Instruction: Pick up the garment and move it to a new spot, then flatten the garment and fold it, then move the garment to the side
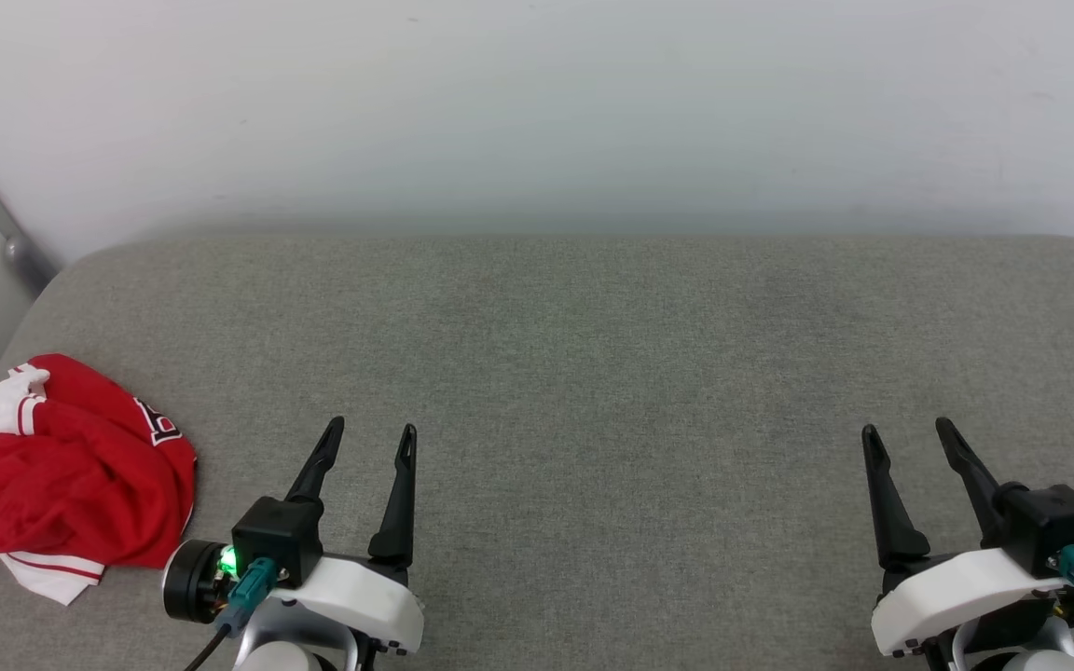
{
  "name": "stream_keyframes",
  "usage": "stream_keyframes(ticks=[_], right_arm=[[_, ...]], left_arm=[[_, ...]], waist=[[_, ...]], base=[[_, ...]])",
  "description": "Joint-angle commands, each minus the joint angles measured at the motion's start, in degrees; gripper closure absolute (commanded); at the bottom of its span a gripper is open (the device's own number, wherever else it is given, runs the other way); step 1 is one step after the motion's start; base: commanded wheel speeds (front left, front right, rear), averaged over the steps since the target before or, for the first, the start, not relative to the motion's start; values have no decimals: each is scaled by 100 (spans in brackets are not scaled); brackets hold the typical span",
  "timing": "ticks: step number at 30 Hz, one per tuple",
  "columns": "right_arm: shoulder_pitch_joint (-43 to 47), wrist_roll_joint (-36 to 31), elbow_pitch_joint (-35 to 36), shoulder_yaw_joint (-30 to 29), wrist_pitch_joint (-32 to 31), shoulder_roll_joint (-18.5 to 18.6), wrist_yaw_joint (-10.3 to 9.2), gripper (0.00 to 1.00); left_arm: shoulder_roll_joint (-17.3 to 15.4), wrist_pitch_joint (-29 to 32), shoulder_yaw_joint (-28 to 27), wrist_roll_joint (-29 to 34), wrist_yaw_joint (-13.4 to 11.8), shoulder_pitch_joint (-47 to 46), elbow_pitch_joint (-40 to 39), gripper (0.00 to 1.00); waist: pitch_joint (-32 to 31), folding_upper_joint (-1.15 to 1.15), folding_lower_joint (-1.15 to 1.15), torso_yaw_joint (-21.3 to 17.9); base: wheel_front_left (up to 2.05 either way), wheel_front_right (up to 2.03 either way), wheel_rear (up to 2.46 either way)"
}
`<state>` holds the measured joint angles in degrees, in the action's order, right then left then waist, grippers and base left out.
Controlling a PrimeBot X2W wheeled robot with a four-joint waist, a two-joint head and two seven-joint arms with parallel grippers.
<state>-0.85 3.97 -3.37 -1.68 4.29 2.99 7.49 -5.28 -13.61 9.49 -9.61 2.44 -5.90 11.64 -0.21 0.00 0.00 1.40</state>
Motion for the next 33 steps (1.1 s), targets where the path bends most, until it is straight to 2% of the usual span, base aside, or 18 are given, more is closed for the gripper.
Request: stream_keyframes(ticks=[1,13,23,33], right_arm=[[32,-78,48,-14,42,-16,0,0],[38,-289,24,-35,145,-17,-1,0],[-31,-96,-57,-22,179,-17,-1,0],[-59,-173,-92,-77,191,-17,-1,0]], left_arm=[[2,-49,15,111,-32,-67,17,0],[41,-173,-3,411,-66,-118,206,0],[80,-168,-77,250,-47,-144,265,0],[100,-168,-99,200,-60,-202,343,0]], waist=[[-2,0,0,0],[6,0,0,23],[36,0,0,31],[61,0,0,140]], base=[[0,0,0],[0,0,0],[0,0,0],[0,0,0]])
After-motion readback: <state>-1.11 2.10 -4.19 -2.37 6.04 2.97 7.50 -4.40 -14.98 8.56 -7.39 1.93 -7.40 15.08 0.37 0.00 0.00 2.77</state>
